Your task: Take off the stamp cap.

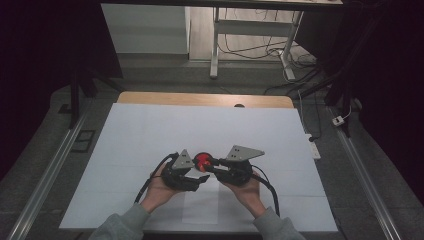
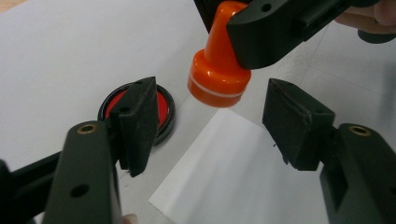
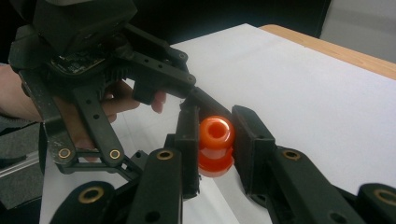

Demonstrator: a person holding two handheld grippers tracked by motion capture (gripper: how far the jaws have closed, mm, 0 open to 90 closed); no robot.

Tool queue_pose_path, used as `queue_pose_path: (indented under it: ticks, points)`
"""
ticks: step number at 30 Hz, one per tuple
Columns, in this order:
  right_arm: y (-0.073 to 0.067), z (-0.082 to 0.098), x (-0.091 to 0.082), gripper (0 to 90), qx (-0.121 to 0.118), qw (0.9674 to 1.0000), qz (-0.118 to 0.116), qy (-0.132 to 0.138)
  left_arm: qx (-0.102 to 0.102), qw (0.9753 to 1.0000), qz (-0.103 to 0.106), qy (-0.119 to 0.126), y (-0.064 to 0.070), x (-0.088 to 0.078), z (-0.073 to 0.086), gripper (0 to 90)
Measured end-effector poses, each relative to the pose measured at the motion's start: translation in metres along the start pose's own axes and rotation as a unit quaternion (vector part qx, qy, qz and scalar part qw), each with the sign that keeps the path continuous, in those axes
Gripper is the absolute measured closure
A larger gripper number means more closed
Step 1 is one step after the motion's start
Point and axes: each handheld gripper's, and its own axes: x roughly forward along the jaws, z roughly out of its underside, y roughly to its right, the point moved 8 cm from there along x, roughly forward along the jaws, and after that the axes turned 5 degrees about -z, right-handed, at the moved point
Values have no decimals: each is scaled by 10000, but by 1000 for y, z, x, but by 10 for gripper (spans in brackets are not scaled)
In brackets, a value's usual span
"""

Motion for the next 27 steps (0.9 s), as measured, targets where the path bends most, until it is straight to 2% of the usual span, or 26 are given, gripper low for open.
queue_pose_path:
  ticks: [15, 27]
  points:
    - [0, 0, 1, 718, 28, 10000, -28, 54, 185, 9998, -88, -8, 2, 5, 0, 476]
    - [0, 1, 1, 718, 34, 10000, -53, 39, 235, 9996, -126, 2, 2, 6, -1, 543]
